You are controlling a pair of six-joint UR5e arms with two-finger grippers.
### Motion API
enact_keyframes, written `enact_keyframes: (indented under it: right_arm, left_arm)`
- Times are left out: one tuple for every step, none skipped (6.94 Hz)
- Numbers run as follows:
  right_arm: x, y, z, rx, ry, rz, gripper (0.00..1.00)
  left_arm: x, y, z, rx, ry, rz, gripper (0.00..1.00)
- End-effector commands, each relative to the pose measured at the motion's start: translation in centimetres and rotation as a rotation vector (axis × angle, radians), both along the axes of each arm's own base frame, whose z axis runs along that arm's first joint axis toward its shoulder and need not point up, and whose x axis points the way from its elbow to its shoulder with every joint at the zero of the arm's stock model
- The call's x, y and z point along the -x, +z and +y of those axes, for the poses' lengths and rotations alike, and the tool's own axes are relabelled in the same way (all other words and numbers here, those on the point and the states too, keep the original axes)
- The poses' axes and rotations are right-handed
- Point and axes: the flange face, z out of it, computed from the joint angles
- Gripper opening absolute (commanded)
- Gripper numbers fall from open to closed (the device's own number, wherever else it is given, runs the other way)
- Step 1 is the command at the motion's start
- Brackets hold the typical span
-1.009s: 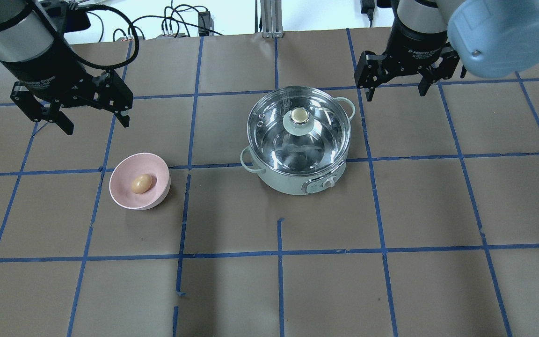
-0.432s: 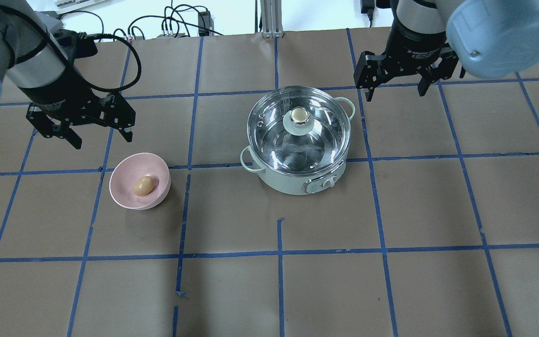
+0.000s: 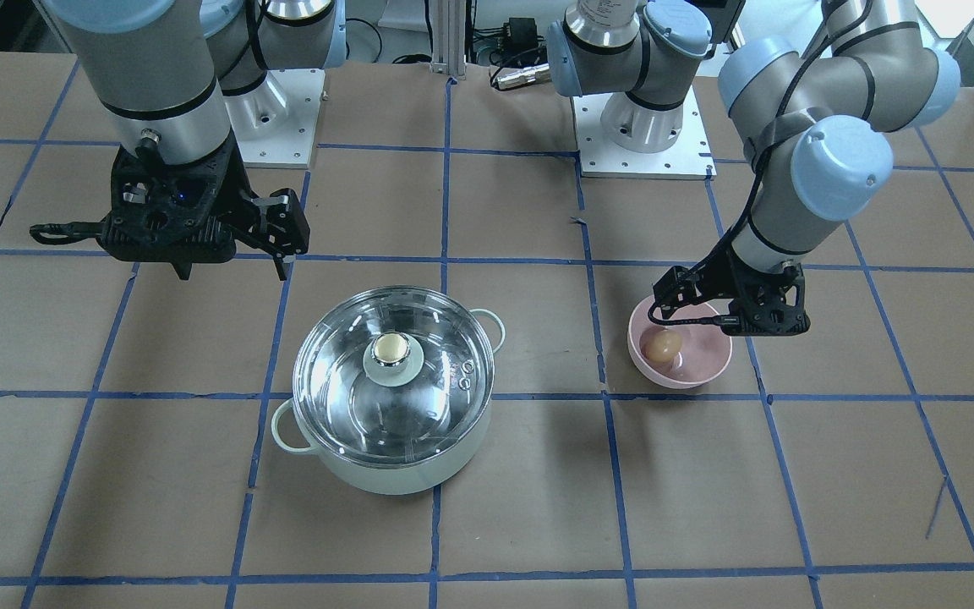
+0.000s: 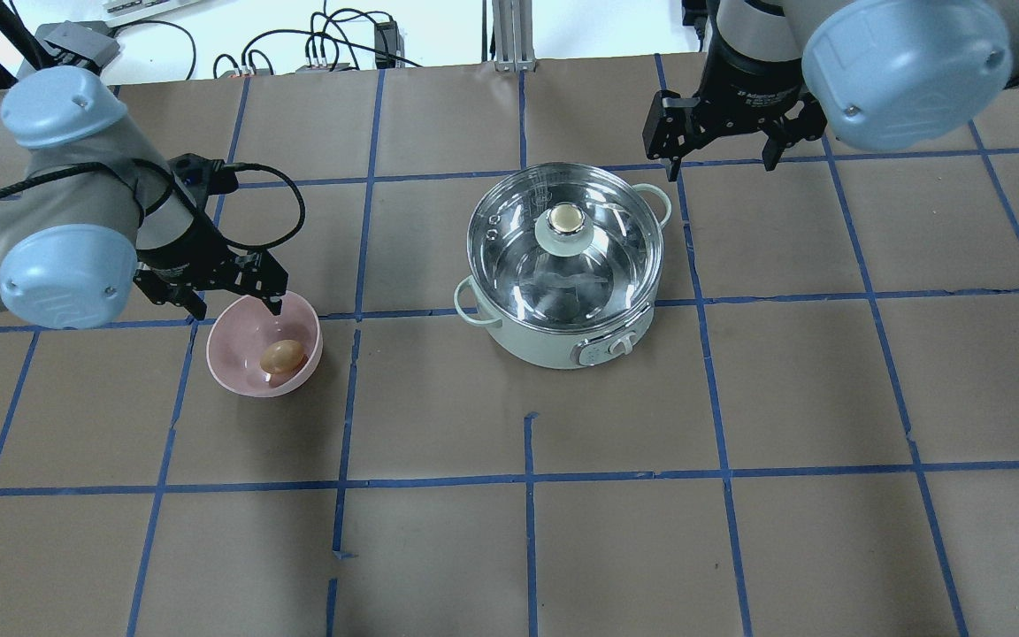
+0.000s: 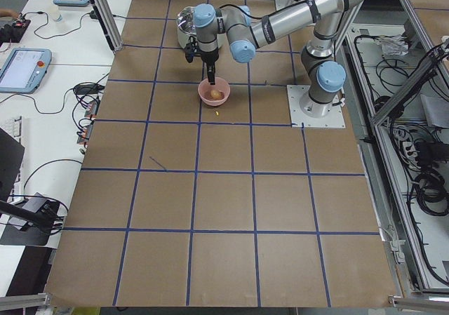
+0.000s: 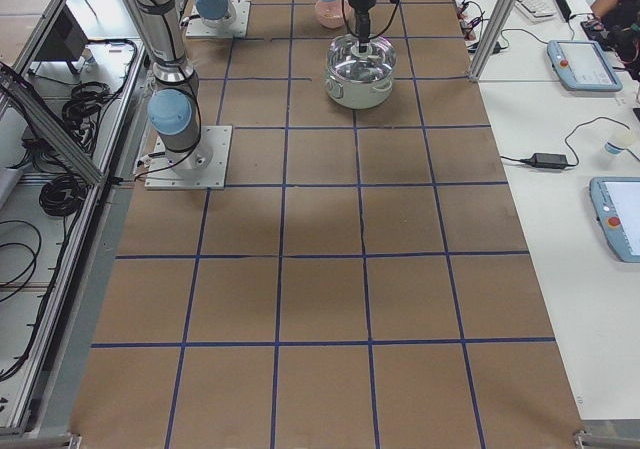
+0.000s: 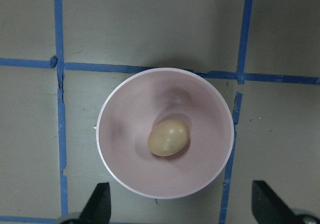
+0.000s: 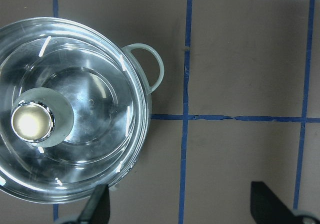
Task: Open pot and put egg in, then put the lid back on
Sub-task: 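Lower the left gripper into the pink bowl while the right approaches the lid, then close the left gripper on the egg while the right gripper grasps the lid knob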
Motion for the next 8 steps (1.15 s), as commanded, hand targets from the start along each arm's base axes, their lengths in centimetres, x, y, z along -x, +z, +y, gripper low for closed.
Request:
enact_keyframes:
  right_arm:
    - [-1.4, -0.1, -0.5, 0.044, 0.023, -0.007, 1.0]
    - [-3.8, -0.1, -0.4, 0.069, 0.045, -0.014, 1.0]
    - [-5.1, -1.3, -1.7, 0.084, 0.045, -0.019, 1.0]
    - [-7.4, -1.9, -2.0, 0.102, 0.074, -0.026, 1.0]
    - [-9.1, -3.2, -2.5, 0.108, 0.045, -0.05, 1.0]
    - [-10.4, -4.2, -2.6, 0.114, 0.006, -0.082, 1.0]
    - [-11.3, -4.8, -2.3, 0.104, 0.014, -0.081, 1.0]
    - [-11.5, -5.7, -2.1, 0.094, 0.017, -0.08, 1.0]
  left_arm:
    - [0.0, -3.0, 0.4, 0.005, -0.087, 0.001, 0.99]
    - [0.0, -3.5, 0.4, 0.025, -0.124, -0.003, 0.99]
    - [-0.1, -3.8, 0.3, 0.024, -0.137, -0.002, 0.99]
    - [-0.1, -4.2, 0.0, 0.031, -0.204, -0.002, 0.99]
    - [-0.1, -4.5, -0.3, 0.041, -0.259, 0.002, 0.99]
    - [-0.1, -4.8, -0.3, 0.036, -0.279, 0.008, 0.98]
    - [-0.2, -5.4, -0.4, 0.023, -0.34, 0.01, 0.98]
    - [0.0, -6.6, 0.4, -0.006, -0.36, 0.017, 0.99]
